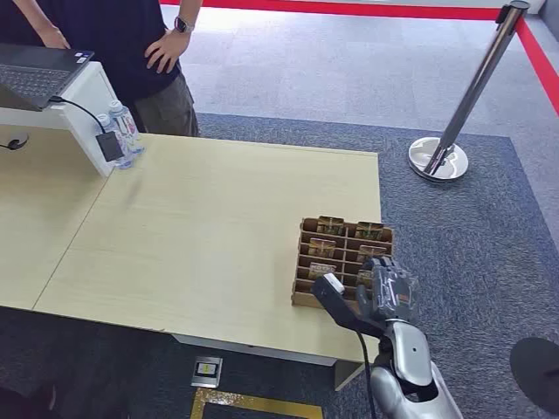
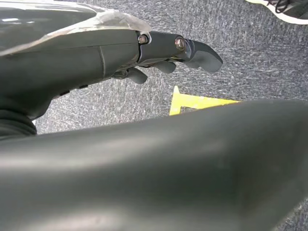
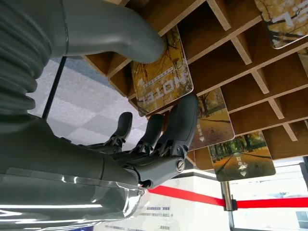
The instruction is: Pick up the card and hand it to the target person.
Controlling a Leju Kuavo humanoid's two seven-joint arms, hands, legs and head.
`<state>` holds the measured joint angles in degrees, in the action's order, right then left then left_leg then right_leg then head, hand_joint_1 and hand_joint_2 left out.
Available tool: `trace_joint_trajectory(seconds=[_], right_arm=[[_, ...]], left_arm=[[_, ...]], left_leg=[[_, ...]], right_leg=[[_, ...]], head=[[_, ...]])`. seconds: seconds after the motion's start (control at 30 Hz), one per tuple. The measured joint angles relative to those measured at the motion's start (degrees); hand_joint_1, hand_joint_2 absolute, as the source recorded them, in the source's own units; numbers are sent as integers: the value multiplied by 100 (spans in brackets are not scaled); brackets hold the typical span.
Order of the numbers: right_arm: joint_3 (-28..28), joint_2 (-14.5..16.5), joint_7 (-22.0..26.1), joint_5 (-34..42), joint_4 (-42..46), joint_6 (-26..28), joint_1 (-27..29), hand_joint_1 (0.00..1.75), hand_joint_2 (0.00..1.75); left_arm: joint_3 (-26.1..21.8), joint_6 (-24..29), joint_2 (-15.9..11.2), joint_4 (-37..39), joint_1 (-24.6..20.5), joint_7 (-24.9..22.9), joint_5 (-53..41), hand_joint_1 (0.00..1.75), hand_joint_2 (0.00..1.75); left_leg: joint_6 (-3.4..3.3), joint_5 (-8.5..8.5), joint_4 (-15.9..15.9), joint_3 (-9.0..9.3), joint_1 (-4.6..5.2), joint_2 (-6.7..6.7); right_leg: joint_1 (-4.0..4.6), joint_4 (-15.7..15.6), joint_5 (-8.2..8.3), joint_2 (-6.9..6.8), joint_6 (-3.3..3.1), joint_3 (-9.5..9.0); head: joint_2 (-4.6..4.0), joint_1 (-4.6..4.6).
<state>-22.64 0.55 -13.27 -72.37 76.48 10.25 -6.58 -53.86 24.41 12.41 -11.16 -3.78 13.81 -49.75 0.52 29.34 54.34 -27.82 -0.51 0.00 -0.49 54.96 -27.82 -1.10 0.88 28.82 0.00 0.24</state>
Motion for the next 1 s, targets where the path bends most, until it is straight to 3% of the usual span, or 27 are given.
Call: trace_joint_trajectory(seconds=[0.37,0.4,0.53,0.8,1.0], right_arm=[[0,0,6,0,-9,-1,-4,77,175],[0,0,11,1,-11,-2,-6,86,175],[0,0,52,22,-41,-9,-48,154,175],[1,0,130,83,-144,-11,-164,175,175],[-4,5,146,104,-203,-9,-204,175,175]], left_arm=[[0,0,-9,4,0,0,1,0,0],[0,1,-9,4,0,0,1,0,0],[0,13,-11,6,2,0,7,0,0],[-2,19,-11,6,4,0,20,0,0],[-20,19,-11,8,6,0,20,0,0]], left_leg=[[0,0,0,0,0,0],[0,0,0,0,0,0],[0,0,0,1,0,0],[0,0,0,1,0,0],[0,0,0,4,0,0]], right_leg=[[0,0,0,0,0,0],[0,0,0,0,0,0],[0,0,0,0,0,-1],[0,0,0,0,0,-1],[0,0,1,0,0,-4]], head=[[0,0],[0,0],[0,0],[0,0],[0,0]])
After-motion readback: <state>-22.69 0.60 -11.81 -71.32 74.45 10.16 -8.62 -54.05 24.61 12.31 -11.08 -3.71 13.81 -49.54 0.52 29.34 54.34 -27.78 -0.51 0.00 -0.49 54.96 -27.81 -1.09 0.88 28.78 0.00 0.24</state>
